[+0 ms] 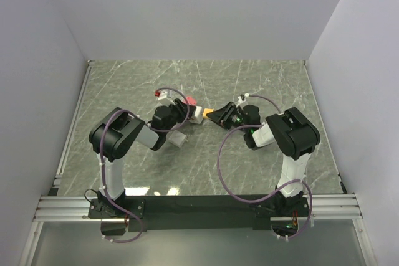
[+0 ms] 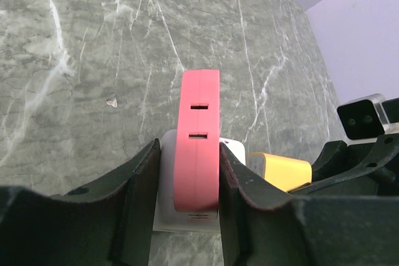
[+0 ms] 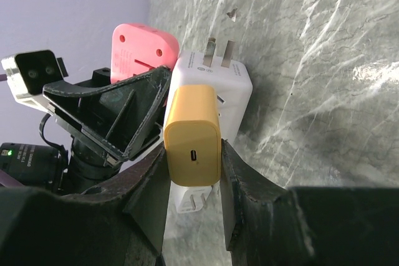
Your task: Insert the plug
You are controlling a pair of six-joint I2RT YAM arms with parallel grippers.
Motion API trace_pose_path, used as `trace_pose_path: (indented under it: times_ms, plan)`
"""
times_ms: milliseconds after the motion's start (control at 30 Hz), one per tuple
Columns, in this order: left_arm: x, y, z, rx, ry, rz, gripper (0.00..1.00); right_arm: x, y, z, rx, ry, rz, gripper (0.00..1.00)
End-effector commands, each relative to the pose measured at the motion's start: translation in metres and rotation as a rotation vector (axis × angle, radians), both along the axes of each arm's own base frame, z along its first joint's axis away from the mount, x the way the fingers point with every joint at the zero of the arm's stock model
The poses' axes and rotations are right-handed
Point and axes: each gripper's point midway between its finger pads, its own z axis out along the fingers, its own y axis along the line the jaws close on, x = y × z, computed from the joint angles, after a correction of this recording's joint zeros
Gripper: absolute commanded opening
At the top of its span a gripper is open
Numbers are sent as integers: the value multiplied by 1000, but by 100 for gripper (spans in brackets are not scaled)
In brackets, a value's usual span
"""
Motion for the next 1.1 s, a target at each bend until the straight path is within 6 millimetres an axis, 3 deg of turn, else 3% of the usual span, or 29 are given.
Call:
trace_pose_path:
  times_ms: [0,567,1067]
  plan:
    - [-37,-17,-41,44,120,-135,36,-3,22,21,34,-49,75,0]
    - [-52,-27,-37,4,72,-232,36,3,40,17,11,10,126,0]
    - [-55,-21,-31,10,46,-242,36,5,35,25,12,0,127,0]
